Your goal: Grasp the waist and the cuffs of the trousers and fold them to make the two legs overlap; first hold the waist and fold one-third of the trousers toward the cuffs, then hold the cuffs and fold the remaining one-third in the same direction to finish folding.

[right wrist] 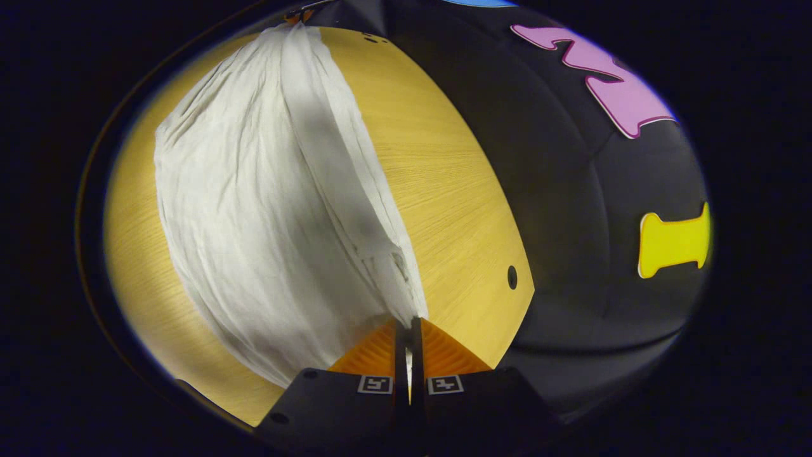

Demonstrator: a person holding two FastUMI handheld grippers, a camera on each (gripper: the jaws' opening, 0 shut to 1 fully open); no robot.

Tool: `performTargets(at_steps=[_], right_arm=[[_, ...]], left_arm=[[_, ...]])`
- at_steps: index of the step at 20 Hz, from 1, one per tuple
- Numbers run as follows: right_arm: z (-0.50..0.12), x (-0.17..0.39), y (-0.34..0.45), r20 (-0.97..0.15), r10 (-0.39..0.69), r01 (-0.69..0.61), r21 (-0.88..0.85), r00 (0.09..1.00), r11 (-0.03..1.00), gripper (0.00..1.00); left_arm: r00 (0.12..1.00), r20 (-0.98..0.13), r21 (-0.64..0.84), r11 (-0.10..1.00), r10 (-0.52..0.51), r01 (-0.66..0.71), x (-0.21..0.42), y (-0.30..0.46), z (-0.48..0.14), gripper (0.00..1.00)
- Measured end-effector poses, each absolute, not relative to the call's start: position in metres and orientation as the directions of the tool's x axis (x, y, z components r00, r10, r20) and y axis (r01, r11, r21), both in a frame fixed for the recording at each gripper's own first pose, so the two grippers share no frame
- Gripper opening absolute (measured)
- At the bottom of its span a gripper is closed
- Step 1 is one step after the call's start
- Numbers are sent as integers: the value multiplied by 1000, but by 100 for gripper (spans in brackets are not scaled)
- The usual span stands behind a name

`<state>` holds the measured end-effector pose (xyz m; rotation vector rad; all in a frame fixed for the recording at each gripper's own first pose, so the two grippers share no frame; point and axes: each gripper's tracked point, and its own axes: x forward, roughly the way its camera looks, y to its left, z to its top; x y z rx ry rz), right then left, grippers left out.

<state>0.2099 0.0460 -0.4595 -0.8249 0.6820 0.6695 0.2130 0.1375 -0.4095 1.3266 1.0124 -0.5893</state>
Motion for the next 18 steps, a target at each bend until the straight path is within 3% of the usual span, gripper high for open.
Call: performTargets(at_steps=[6, 7, 10, 11, 12, 14, 16, 18], right_arm=[[-478, 219, 53, -759, 247, -762, -455, 603, 462, 5], [-480, 220, 53, -757, 241, -760, -465, 608, 454, 0], [-477, 222, 52, -735, 221, -735, -506, 641, 451, 12], [-474, 224, 50, -726, 212, -725, -523, 654, 448, 18], [-473, 227, 47, -718, 196, -712, -541, 668, 447, 32], [-471, 230, 43, -721, 174, -701, -539, 670, 466, 51], [-472, 231, 40, -719, 154, -694, -556, 678, 458, 53], [-470, 232, 33, -709, 139, -683, -580, 692, 444, 58]], left_arm=[[494, -846, 520, 105, 199, 848, 228, 138, -431, 6], [515, -833, 539, 82, 202, 839, 230, 136, -432, 6], [578, -791, 591, 6, 200, 807, 229, 132, -423, 11], [604, -772, 613, -18, 197, 790, 231, 128, -420, 16], [626, -755, 633, -35, 196, 774, 239, 131, -417, 32], [652, -730, 653, -68, 204, 754, 247, 137, -405, 66], [639, -732, 643, -72, 235, 763, 242, 151, -399, 100], [634, -717, 643, -75, 290, 762, 241, 184, -392, 99]])
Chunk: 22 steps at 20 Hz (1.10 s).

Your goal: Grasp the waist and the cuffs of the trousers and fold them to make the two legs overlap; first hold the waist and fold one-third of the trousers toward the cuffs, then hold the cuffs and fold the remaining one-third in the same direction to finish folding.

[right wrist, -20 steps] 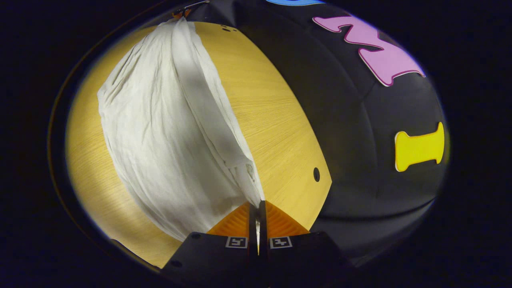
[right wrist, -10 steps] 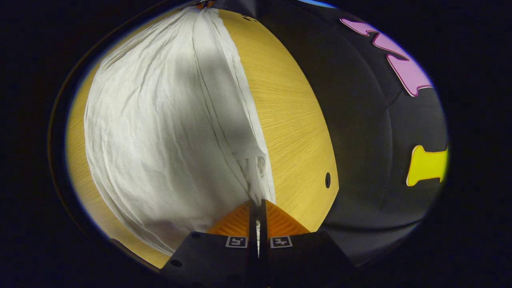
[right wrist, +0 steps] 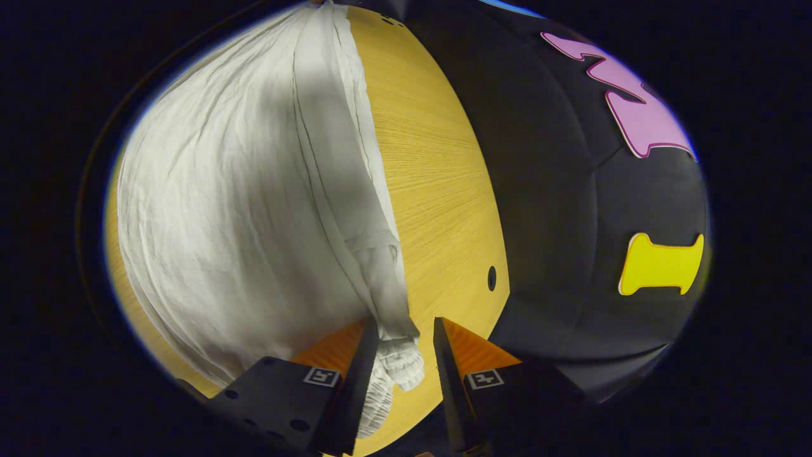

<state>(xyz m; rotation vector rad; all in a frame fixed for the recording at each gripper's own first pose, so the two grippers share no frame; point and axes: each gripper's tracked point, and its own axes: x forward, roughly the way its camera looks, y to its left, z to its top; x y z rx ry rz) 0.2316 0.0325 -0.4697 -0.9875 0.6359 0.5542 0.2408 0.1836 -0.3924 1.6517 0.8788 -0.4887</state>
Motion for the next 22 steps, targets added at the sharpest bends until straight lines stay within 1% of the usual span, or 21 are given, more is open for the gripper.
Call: performTargets(at_steps=[3, 4, 6, 8, 9, 11, 12, 14, 17, 20, 22], right_arm=[[-452, 229, 21, -685, 143, -656, -584, 714, 479, 60], [-442, 225, 13, -673, 136, -638, -590, 727, 495, 62], [-431, 221, -16, -659, 82, -594, -609, 748, 526, 69], [-417, 210, -48, -645, 12, -525, -610, 764, 594, 78], [-408, 202, -60, -637, -17, -476, -593, 771, 649, 75], [-391, 184, -74, -632, -45, -356, -493, 774, 794, 75], [-381, 175, -74, -631, -38, -293, -412, 775, 863, 77], [-363, 162, -64, -621, -23, -167, -246, 784, 955, 80], [-352, 152, -44, -601, -14, -22, -54, 799, 998, 81], [-362, 139, -23, -631, 6, 73, 99, 776, 992, 82], [-369, 134, -16, -643, -1, 169, 201, 766, 965, 82]], left_arm=[[639, -691, 667, -43, 339, 744, 232, 220, -379, 98], [644, -684, 678, -27, 343, 734, 230, 228, -374, 98], [666, -662, 714, 18, 344, 700, 218, 235, -359, 98], [689, -642, 752, 101, 336, 652, 207, 235, -344, 98], [697, -638, 765, 171, 327, 621, 200, 231, -339, 98], [721, -626, 776, 327, 297, 539, 185, 214, -331, 97], [733, -620, 769, 403, 280, 496, 176, 204, -327, 96], [751, -617, 722, 549, 235, 421, 161, 180, -326, 96], [766, -619, 602, 732, 174, 321, 144, 144, -327, 96], [779, -613, 493, 835, 134, 244, 141, 120, -328, 96], [784, -611, 407, 892, 106, 197, 136, 104, -328, 97]])
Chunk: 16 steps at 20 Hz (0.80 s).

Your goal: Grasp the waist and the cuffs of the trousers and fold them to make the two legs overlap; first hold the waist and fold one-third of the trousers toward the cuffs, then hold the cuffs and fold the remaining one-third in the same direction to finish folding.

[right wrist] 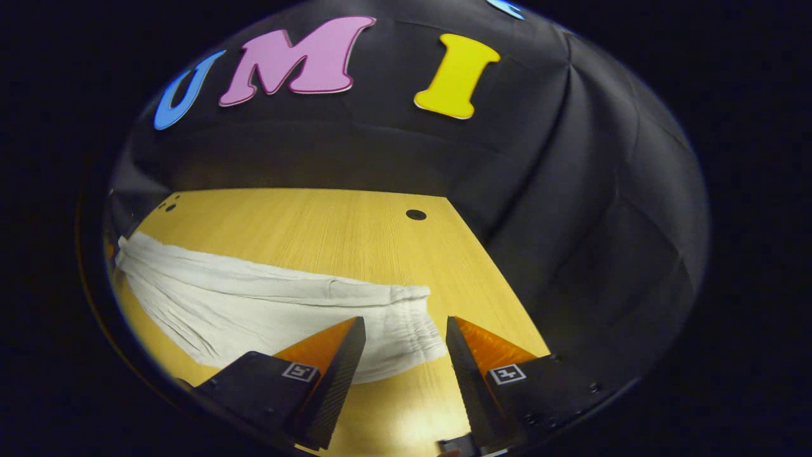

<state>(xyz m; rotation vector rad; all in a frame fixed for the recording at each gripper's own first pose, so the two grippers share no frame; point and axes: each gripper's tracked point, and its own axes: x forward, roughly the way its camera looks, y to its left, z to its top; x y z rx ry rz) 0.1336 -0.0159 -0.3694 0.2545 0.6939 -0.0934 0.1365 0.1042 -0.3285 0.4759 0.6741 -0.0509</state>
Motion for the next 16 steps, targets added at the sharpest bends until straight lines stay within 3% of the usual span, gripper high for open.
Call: performTargets(at_steps=[5, 16], right_arm=[[-396, 118, -12, -698, 1, 397, 409, 716, 822, 82], [-444, 127, -17, -754, 13, 610, 541, 656, 578, 83]], left_arm=[[792, -610, 158, 984, 28, 87, 127, 76, -322, 97], [765, -643, -121, 990, -28, -66, 107, 55, -339, 96]])
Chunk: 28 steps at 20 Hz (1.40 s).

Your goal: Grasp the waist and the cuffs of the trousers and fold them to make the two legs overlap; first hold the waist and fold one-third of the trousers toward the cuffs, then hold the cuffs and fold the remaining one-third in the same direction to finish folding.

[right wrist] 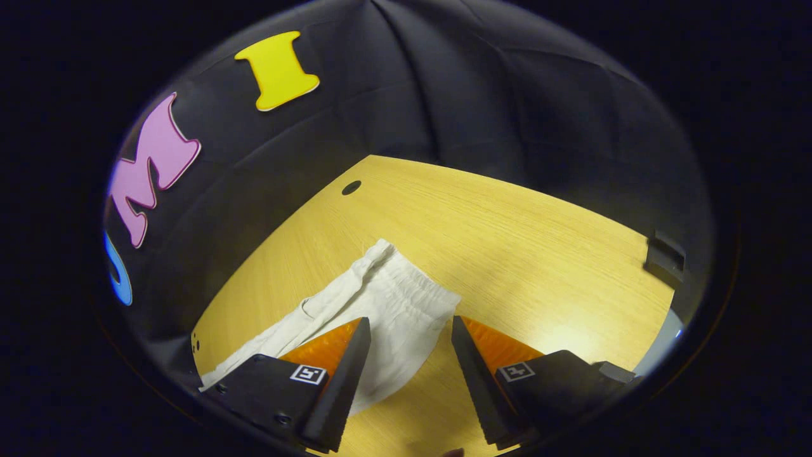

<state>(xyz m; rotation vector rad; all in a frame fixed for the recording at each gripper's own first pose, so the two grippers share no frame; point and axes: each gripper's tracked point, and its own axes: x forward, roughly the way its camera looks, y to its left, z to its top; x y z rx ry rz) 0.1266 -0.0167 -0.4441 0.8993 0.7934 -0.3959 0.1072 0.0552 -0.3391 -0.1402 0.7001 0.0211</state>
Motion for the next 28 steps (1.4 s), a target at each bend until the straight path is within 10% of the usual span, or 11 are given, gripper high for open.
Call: performTargets(at_steps=[11, 15, 28], right_arm=[[-482, 146, -22, -799, -5, 726, 543, 601, 421, 79], [-466, 163, -24, -748, 8, 734, 654, 664, 186, 17], [-457, 158, -27, -717, -14, 665, 638, 697, 388, 16]], left_arm=[[704, -709, -213, 964, -40, -160, 95, 72, -366, 95], [697, -714, -266, 946, -64, -186, 100, 71, -376, 95], [702, -703, -517, 762, -117, -390, 138, 78, -407, 96]])
